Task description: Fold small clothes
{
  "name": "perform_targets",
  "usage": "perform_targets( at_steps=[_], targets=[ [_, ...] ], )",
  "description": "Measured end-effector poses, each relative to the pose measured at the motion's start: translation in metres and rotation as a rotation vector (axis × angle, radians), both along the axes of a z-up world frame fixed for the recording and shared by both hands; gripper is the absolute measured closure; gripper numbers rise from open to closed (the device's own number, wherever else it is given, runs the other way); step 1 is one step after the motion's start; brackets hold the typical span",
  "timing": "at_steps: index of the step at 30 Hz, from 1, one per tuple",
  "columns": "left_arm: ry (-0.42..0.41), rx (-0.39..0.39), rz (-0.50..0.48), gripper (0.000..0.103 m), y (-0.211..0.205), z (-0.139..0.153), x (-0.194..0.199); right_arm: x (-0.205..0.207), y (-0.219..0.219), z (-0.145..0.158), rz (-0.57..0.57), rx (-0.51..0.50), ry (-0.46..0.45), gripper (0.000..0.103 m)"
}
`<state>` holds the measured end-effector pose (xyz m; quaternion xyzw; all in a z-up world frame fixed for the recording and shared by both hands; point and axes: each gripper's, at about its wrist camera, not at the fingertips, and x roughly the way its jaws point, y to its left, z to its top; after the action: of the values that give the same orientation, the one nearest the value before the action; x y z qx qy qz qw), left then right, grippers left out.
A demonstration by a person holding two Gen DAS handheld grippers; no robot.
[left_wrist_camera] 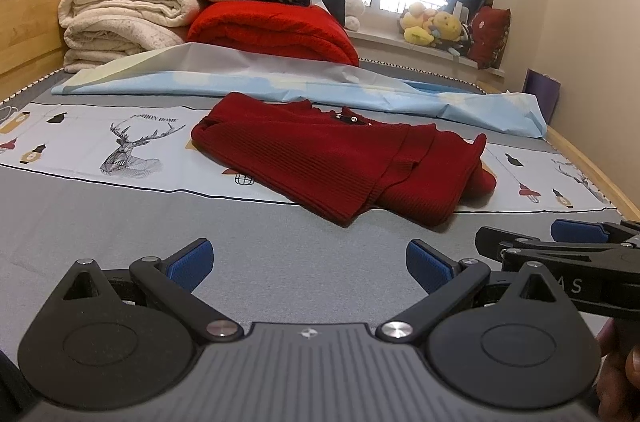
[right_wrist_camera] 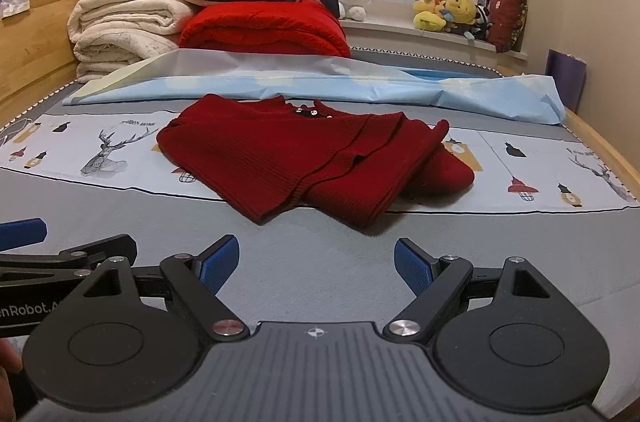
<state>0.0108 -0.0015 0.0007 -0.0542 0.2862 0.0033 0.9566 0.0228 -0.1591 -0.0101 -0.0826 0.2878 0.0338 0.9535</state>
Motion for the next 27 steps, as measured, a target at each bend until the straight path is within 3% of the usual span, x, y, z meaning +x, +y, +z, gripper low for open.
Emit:
perform_targets(
  at_steps=[27],
  targets=[
    [0.000, 0.008, 0.000, 0.001, 0.0001, -0.0032, 0.0020, 0.0001, 0.0017, -0.0048, -0.005, -0.010, 0.009, 0.017]
  ],
)
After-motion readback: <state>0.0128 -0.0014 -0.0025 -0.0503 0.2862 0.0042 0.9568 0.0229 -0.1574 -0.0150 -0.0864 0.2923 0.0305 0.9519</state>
